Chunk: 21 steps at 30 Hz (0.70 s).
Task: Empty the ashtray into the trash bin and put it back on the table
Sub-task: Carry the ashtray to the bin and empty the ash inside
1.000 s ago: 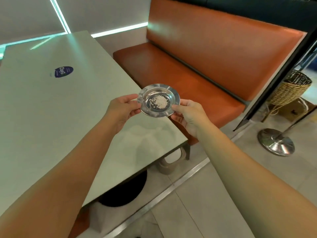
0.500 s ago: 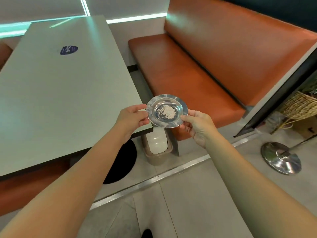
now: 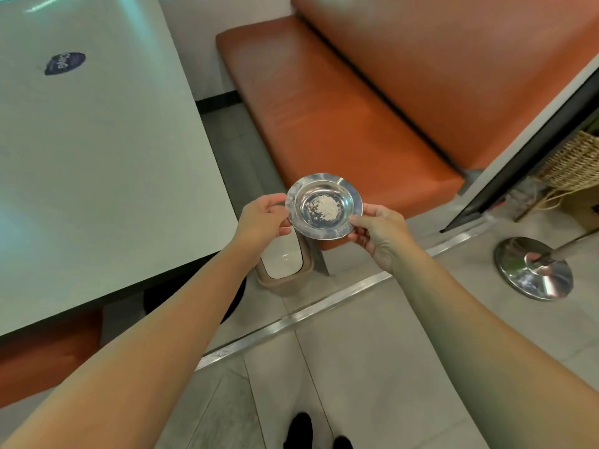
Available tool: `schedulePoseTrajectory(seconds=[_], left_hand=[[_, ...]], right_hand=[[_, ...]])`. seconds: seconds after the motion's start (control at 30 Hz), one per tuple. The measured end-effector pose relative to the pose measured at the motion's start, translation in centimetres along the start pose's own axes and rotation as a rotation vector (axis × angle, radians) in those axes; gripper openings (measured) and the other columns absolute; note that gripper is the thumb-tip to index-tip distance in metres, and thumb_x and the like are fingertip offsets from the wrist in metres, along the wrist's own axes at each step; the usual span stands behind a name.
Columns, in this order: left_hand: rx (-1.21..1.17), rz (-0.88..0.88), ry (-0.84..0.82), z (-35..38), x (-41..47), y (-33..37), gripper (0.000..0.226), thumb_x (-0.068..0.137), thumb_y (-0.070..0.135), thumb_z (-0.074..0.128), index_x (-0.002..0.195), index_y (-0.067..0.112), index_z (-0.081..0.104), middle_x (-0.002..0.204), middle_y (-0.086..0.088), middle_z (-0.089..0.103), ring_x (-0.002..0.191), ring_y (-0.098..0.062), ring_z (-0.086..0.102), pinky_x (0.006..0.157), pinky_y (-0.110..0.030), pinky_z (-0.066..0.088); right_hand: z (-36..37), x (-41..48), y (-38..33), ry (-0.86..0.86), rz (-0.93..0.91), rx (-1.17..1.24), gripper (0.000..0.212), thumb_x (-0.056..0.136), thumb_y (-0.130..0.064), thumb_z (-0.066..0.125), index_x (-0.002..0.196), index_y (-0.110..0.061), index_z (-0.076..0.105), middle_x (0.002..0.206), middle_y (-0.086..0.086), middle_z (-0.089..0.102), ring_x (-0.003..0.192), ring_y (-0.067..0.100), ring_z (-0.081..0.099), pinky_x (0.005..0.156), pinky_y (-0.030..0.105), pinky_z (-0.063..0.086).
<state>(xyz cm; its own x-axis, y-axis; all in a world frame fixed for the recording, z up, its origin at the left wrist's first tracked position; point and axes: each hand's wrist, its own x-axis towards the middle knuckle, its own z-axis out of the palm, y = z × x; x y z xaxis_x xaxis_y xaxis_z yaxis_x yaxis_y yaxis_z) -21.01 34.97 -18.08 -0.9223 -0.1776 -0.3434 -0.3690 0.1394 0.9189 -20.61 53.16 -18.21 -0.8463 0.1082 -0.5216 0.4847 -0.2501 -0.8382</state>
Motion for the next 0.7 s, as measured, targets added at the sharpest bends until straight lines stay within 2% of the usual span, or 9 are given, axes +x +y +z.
schedulePoseTrajectory(seconds=[0.27, 0.37, 0.43, 0.5, 0.53, 0.63, 0.7], left_hand=[[-0.096, -0.067, 0.182, 3.4, 3.3, -2.3, 0.031, 0.092, 0.02, 0.043, 0.116, 0.006, 0.057, 0.093, -0.006, 0.06, 0.071, -0.014, 0.057, 0.063, -0.024, 0.05], [-0.075, -0.121, 0.263, 5.0, 4.4, -5.5, 0.032, 0.092, 0.017, 0.043, 0.119, 0.006, 0.056, 0.095, -0.004, 0.058, 0.073, -0.012, 0.055, 0.065, -0.024, 0.05], [0.008, -0.17, 0.307, 5.5, 5.2, -8.4, 0.034, 0.091, 0.012, 0.044, 0.124, 0.006, 0.054, 0.11, -0.01, 0.06, 0.085, -0.019, 0.059, 0.077, -0.031, 0.053], [0.117, -0.214, 0.321, 5.6, 6.1, -11.4, 0.038, 0.089, 0.007, 0.047, 0.126, 0.005, 0.052, 0.123, -0.015, 0.059, 0.106, -0.027, 0.059, 0.095, -0.04, 0.049], [0.163, -0.24, 0.332, 5.6, 6.4, -12.8, 0.04, 0.087, 0.006, 0.05, 0.127, 0.005, 0.052, 0.126, -0.017, 0.058, 0.113, -0.029, 0.056, 0.099, -0.04, 0.046], [0.312, -0.301, 0.37, 4.7, 7.5, -16.1, 0.043, 0.085, 0.008, 0.056, 0.127, 0.005, 0.051, 0.13, -0.016, 0.056, 0.117, -0.028, 0.054, 0.09, -0.028, 0.041], [0.392, -0.31, 0.373, 4.1, 8.7, -17.7, 0.045, 0.085, 0.009, 0.057, 0.129, 0.004, 0.05, 0.133, -0.017, 0.054, 0.12, -0.029, 0.051, 0.092, -0.028, 0.038]], right_hand=[[-2.3, 5.3, 1.0, -0.08, 0.056, -0.045, 0.02, 0.081, 0.007, 0.056, 0.079, -0.013, 0.058, 0.067, 0.006, 0.062, 0.037, 0.004, 0.054, 0.038, 0.014, 0.047], [-3.7, 7.8, 3.1, -0.107, 0.096, -0.099, 0.022, 0.081, 0.006, 0.055, 0.079, -0.016, 0.058, 0.067, 0.005, 0.06, 0.046, 0.007, 0.053, 0.04, 0.014, 0.047], [-4.7, 9.5, 5.1, -0.119, 0.131, -0.137, 0.023, 0.082, 0.006, 0.053, 0.079, -0.016, 0.056, 0.065, 0.004, 0.059, 0.048, 0.008, 0.05, 0.041, 0.015, 0.046], [-5.4, 11.0, 7.4, -0.135, 0.17, -0.168, 0.019, 0.082, 0.006, 0.052, 0.083, -0.012, 0.057, 0.064, 0.004, 0.057, 0.051, 0.01, 0.049, 0.041, 0.015, 0.045], [-5.7, 11.7, 8.7, -0.142, 0.19, -0.182, 0.018, 0.082, 0.007, 0.051, 0.087, -0.01, 0.057, 0.064, 0.004, 0.056, 0.052, 0.011, 0.049, 0.042, 0.015, 0.045], [-5.8, 14.0, 12.3, -0.15, 0.243, -0.226, 0.017, 0.081, 0.007, 0.051, 0.092, -0.006, 0.056, 0.066, 0.007, 0.056, 0.053, 0.015, 0.049, 0.048, 0.021, 0.045], [-5.4, 15.5, 14.2, -0.163, 0.266, -0.263, 0.014, 0.081, 0.006, 0.053, 0.088, -0.006, 0.056, 0.069, 0.009, 0.057, 0.054, 0.017, 0.05, 0.053, 0.025, 0.046]])
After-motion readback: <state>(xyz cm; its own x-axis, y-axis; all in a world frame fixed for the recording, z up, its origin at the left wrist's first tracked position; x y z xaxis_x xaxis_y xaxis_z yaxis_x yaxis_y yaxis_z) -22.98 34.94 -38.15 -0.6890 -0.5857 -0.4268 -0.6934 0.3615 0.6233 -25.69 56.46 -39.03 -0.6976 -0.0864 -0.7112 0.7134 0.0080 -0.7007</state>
